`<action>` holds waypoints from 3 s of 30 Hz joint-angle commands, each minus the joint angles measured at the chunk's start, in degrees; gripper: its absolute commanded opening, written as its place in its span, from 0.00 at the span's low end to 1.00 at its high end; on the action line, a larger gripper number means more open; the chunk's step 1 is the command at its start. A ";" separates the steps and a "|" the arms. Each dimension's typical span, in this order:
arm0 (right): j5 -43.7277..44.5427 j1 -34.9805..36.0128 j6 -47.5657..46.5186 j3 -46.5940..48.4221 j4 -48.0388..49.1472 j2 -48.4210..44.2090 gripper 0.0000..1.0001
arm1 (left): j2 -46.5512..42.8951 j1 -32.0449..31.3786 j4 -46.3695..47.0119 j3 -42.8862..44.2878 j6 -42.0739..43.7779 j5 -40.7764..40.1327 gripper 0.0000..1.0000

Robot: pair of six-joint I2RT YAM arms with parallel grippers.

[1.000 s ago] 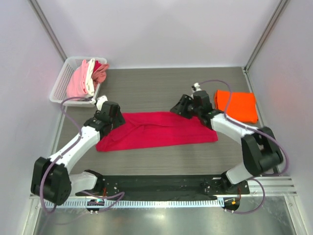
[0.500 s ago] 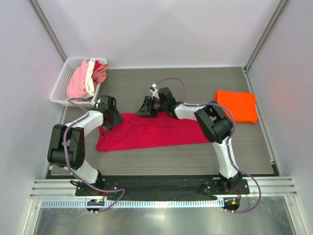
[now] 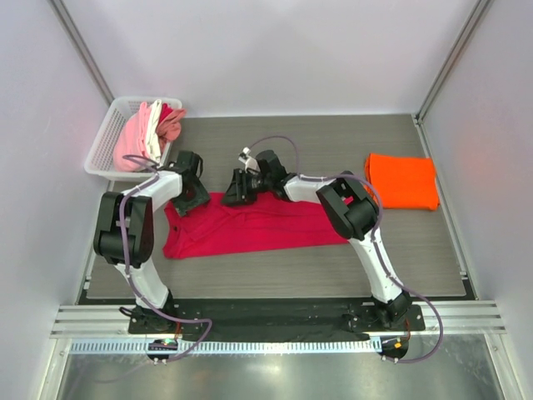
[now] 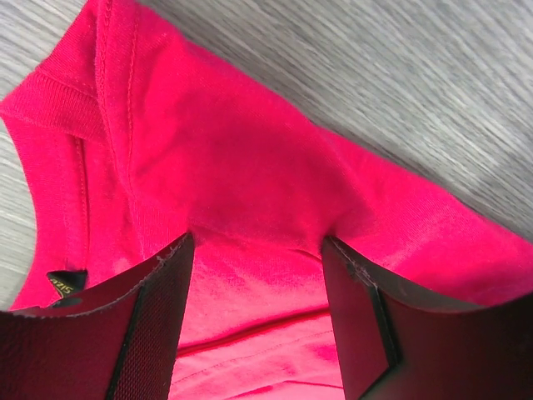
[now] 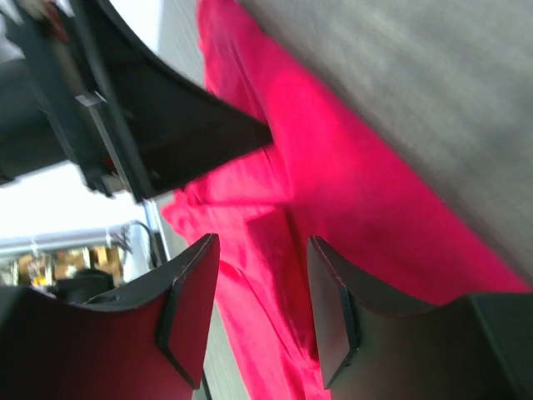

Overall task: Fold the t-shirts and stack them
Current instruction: Fold the tshirt

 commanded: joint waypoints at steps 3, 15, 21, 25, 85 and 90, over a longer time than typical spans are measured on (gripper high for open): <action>0.04 3.15 -6.58 3.93 -9.59 -0.16 0.52 | 2.26 0.40 -5.21 2.56 0.98 -3.74 0.64; -6.01 5.44 -10.01 -13.61 -7.24 -13.51 0.48 | 4.28 0.75 -4.86 3.10 3.44 -2.86 0.59; -0.66 5.35 -12.39 -23.14 -7.77 -23.53 0.48 | 2.27 0.84 -3.19 1.69 3.71 -2.95 0.59; 1.72 5.53 -12.22 -19.03 -7.60 -20.13 0.51 | 0.51 0.84 -1.18 -0.24 3.88 -2.42 0.60; 62.09 -20.40 -11.86 -28.60 -39.49 -40.16 0.27 | -25.43 -6.02 4.10 -18.44 -7.63 -4.09 0.73; 64.30 -20.31 -12.48 -22.97 -42.48 -29.71 0.23 | -17.44 -6.02 3.49 -14.84 -7.02 -5.32 0.73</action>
